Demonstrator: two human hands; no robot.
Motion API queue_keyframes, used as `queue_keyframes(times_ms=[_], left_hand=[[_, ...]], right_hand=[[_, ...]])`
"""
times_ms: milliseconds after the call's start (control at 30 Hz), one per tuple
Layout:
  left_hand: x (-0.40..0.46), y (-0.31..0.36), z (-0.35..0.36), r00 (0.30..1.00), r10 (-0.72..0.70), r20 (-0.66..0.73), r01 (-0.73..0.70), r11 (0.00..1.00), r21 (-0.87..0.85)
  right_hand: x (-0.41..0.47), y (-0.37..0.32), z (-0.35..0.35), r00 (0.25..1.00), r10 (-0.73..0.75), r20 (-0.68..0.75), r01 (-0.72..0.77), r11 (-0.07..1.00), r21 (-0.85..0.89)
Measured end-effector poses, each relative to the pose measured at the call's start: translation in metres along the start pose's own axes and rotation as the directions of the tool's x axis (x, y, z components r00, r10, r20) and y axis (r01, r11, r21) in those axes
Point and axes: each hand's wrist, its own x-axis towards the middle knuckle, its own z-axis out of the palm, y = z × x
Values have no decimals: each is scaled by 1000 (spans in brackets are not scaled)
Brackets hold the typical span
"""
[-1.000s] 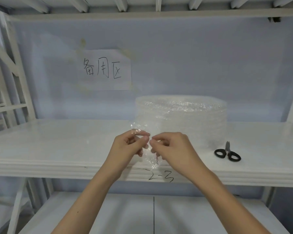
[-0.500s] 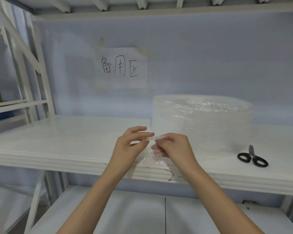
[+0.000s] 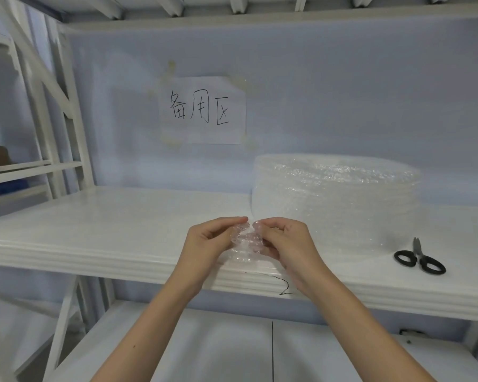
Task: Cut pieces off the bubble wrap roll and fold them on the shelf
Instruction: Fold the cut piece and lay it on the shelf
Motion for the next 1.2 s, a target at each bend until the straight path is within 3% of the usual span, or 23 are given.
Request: queue_keyframes(times_ms=[433,600,733,933,1200], left_hand=[[3,0,0,1000,-26,14,26,999,40],[1,1,-2,998,-37,55,35,999,33],[1,4,-6,997,-72,1,72,997,10],[5,10,-26,985,-151,-81,164,967,192],[15,3,-65,962,-27,-272,186,794,579]], right_hand=[[4,-3,-3,999,47,10,-47,998,43],[6,-5,-2,999,26,33,-22,993,-115],[14,-3,3,1000,26,17,-25,995,-97],[34,5,26,1000,9,16,-7,994,-107],[66,26,58,997,64,34,-52,959,-280]])
